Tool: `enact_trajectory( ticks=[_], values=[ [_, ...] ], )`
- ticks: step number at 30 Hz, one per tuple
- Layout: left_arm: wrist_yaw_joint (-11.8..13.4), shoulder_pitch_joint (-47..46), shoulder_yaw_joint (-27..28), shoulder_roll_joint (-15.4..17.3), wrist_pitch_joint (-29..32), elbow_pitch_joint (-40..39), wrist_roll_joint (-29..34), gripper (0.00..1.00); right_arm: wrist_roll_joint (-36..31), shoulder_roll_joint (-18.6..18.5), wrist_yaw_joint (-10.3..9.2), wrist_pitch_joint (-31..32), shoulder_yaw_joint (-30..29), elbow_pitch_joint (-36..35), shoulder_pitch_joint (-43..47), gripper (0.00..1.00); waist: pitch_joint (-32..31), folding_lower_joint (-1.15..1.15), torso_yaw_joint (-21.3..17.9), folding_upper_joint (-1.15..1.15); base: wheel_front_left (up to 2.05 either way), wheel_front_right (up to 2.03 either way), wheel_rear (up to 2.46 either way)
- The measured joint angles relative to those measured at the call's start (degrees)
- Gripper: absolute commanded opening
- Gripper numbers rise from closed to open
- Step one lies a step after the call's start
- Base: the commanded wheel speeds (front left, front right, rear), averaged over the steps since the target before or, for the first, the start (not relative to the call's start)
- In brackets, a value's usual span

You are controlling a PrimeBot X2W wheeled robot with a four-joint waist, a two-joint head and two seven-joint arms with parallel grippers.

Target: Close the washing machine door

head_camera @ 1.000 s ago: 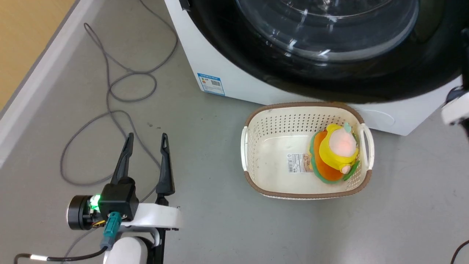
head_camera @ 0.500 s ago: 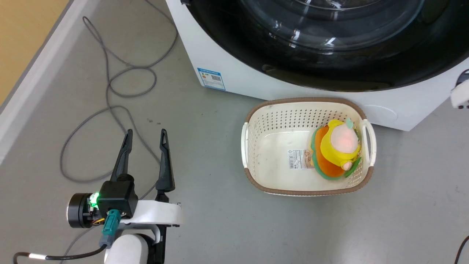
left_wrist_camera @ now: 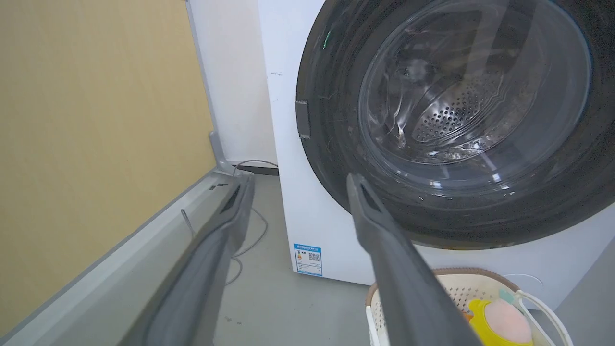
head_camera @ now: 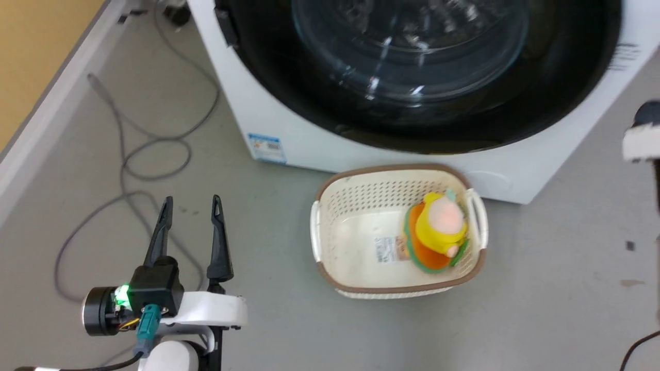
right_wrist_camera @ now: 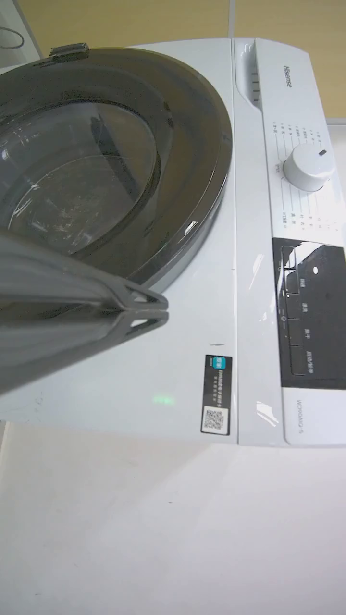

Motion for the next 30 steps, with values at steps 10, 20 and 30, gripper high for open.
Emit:
enact_trajectory(
  ticks=[10,20,30],
  values=[
    [-0.2,2.4,1.4,0.1,0.0,0.6,0.8,1.0,-2.6,5.7,-0.01,0.0,2.1,-12.0,14.6,0.0,-4.4,0.0,-5.5,0.0,0.0,0.0,0.0],
    [-0.7,5.6,1.7,0.1,0.0,1.5,1.2,1.0,-1.5,11.4,-0.01,0.0,4.3,-11.1,29.3,0.44,-8.7,0.0,-8.4,0.0,0.0,0.0,0.0],
    [-1.7,7.8,1.5,0.2,0.0,2.3,1.2,1.0,0.2,12.5,-0.01,0.0,4.9,-11.9,38.3,1.0,-11.0,-0.01,-8.6,0.0,0.0,0.0,0.0]
  ],
)
